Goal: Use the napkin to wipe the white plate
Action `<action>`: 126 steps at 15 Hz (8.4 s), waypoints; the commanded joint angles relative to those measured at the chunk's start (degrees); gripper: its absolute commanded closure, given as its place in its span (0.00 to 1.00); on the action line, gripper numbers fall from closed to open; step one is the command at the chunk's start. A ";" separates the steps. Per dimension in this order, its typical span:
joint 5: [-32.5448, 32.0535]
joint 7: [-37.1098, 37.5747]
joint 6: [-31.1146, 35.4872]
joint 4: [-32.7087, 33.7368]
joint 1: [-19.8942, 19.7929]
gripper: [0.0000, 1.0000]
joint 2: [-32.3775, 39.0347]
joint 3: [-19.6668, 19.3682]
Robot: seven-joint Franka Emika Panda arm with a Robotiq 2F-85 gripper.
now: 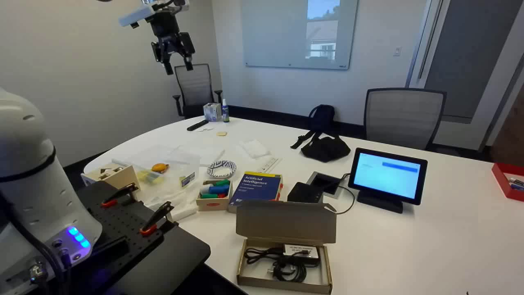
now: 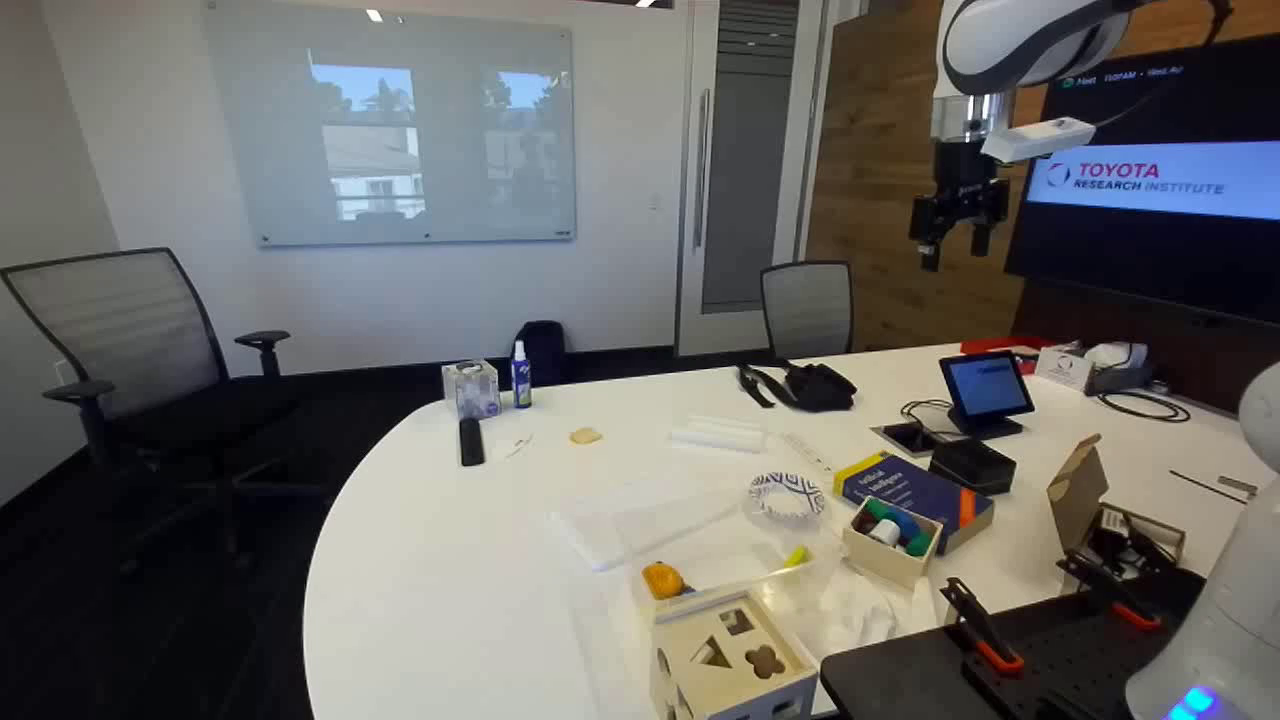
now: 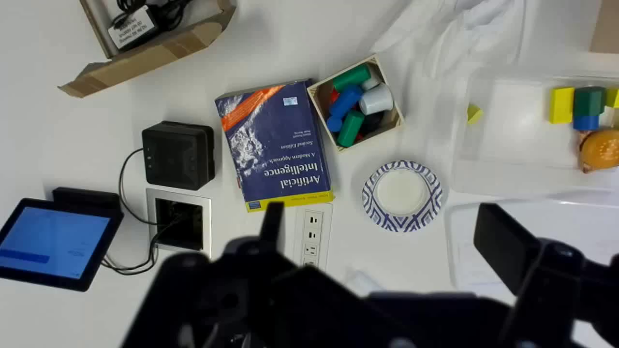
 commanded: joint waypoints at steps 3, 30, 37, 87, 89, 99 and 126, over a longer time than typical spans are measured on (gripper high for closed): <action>-0.12 0.12 -0.19 0.15 0.36 0.00 0.04 -0.28; -30.15 51.49 55.30 -18.43 4.71 0.00 55.61 0.57; -34.92 59.85 69.69 -11.06 18.72 0.25 68.64 -12.08; 13.74 15.14 51.51 29.69 1.18 0.99 83.14 -0.18; 14.44 15.21 51.72 30.76 1.45 0.99 83.78 0.23; 15.55 17.60 61.04 31.55 6.76 0.99 85.55 -4.16; 14.80 15.57 51.38 29.96 10.77 0.99 81.74 -7.90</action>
